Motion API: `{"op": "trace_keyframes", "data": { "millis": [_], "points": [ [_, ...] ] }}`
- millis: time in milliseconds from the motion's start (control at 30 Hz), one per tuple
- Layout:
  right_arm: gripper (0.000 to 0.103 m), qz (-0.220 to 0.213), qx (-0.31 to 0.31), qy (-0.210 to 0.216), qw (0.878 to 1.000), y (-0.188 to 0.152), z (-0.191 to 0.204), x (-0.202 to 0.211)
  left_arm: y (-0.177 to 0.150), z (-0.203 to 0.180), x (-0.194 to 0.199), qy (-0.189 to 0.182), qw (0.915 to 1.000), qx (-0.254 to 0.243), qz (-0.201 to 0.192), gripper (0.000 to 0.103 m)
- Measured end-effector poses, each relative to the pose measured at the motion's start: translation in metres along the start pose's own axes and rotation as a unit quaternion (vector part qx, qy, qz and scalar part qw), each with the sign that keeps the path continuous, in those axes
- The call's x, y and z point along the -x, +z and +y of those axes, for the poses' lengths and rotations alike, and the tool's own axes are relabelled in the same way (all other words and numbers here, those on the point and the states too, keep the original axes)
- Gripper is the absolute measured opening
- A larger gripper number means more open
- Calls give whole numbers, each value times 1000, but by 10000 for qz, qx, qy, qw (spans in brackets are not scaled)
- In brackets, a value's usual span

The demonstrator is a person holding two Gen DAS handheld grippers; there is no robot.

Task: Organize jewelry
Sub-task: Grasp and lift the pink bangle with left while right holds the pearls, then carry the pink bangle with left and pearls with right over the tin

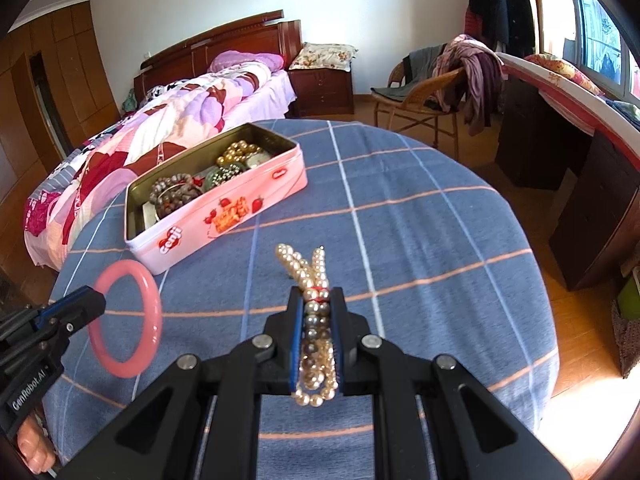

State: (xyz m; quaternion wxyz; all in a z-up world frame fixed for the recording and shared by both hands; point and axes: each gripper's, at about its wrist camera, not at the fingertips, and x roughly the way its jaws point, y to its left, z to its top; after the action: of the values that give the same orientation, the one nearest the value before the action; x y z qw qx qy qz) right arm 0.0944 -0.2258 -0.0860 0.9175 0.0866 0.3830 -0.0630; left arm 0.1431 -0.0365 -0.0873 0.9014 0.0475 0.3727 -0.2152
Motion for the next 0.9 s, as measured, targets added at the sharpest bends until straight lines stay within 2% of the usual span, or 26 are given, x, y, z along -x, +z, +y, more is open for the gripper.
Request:
{"op": "trace_keyframes", "data": {
  "millis": [533, 900],
  "points": [
    [16, -259, 80, -144, 9995, 28, 2, 13, 32, -7, 5, -75, 9999, -20, -143, 9],
    [16, -531, 386, -266, 9975, 57, 12, 17, 62, 0, 8, 123, 9994, -63, -332, 9]
  ]
}}
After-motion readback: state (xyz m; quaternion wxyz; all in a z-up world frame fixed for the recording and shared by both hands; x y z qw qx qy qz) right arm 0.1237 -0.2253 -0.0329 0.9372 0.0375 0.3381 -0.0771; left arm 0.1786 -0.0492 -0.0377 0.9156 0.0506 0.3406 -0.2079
